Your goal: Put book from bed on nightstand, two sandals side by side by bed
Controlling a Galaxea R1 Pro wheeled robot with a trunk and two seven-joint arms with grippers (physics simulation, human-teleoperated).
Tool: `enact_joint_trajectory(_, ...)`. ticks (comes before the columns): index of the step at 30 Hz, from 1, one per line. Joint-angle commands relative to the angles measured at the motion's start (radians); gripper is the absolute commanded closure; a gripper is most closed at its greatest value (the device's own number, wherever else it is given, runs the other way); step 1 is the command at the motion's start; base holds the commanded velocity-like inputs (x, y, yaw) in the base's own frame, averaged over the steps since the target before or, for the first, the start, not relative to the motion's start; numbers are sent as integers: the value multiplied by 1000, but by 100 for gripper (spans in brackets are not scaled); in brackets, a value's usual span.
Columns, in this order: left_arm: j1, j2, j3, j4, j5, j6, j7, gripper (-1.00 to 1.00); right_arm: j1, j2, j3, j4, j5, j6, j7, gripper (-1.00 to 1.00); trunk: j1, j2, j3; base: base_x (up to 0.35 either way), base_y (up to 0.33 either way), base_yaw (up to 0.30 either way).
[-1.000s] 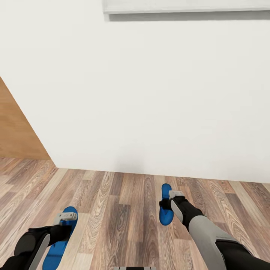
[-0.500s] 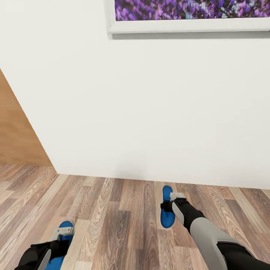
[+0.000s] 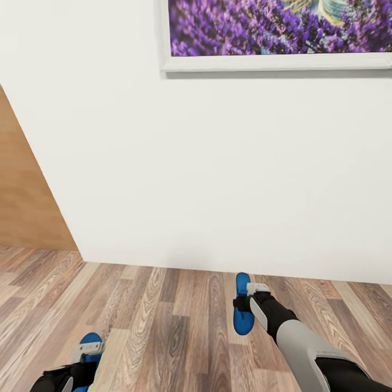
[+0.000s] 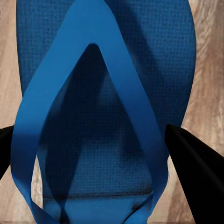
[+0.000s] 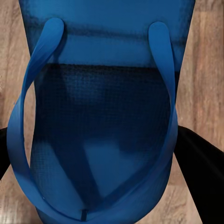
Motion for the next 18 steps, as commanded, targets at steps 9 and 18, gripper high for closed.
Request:
enact_joint_trajectory(9, 0, 3, -2, 55, 11, -57, 7, 100, 12, 3, -5, -1, 2, -7, -1, 100, -4, 2, 34, 0, 0, 0)
enact_joint_trajectory(18, 0, 4, -1, 62, 11, -85, 7, 100, 23, 2, -5, 0, 1, -27, 0, 100, -8, 4, 69, 0, 0, 0)
